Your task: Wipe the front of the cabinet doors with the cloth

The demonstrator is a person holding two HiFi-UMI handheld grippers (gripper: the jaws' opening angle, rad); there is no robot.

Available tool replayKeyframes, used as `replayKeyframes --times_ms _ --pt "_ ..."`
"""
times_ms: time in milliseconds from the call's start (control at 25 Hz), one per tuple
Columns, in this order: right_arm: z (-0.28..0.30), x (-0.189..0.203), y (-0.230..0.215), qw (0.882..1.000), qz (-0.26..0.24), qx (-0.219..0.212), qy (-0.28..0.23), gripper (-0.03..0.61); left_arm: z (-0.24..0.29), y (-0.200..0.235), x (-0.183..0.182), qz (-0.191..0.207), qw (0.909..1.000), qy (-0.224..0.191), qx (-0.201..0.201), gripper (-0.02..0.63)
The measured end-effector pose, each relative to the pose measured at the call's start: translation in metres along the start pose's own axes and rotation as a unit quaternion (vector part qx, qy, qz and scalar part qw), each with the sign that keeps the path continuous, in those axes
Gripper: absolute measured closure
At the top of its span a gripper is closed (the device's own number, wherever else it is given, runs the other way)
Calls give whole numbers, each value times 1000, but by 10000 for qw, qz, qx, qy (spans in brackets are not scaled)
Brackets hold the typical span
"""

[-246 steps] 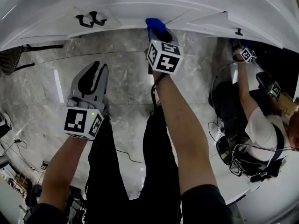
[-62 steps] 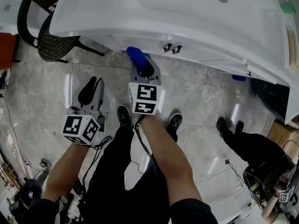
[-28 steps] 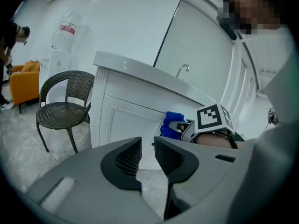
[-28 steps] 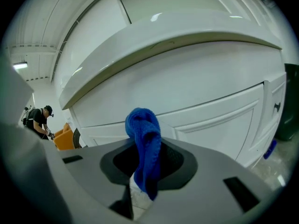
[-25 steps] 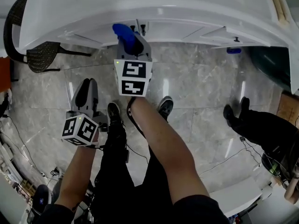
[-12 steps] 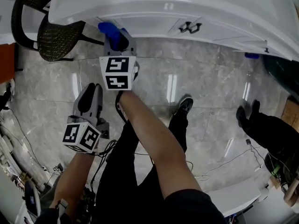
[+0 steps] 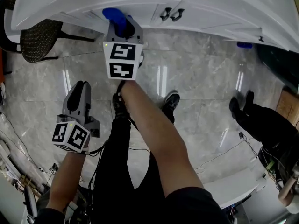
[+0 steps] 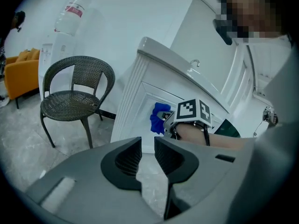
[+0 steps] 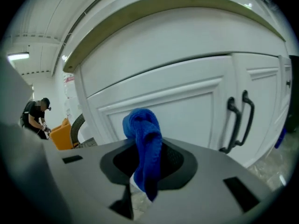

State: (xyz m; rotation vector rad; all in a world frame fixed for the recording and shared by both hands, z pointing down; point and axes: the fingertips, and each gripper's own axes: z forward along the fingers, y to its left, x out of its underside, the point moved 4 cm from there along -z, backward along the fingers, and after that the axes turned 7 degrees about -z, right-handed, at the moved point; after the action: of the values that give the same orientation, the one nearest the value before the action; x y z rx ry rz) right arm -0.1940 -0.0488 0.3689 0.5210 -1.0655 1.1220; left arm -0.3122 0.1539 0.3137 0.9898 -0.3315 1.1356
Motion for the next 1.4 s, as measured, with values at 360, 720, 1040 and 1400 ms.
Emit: replayKeyframes --times_ms 360,720,1040,1400 --pt "-34 2 -91 9990 254 309 191 499 26 -69 12 -108 9997 -225 14 526" --pt "-64 4 -110 9981 163 565 195 499 22 -71 24 -321 9993 -167 86 526" --pt "-18 17 15 9999 54 -108 -110 499 2 9 -7 -305 9994 -131 -76 526" --pt "48 53 110 9985 -99 -502 218 499 -27 79 -35 -412 9955 -636 -565 526"
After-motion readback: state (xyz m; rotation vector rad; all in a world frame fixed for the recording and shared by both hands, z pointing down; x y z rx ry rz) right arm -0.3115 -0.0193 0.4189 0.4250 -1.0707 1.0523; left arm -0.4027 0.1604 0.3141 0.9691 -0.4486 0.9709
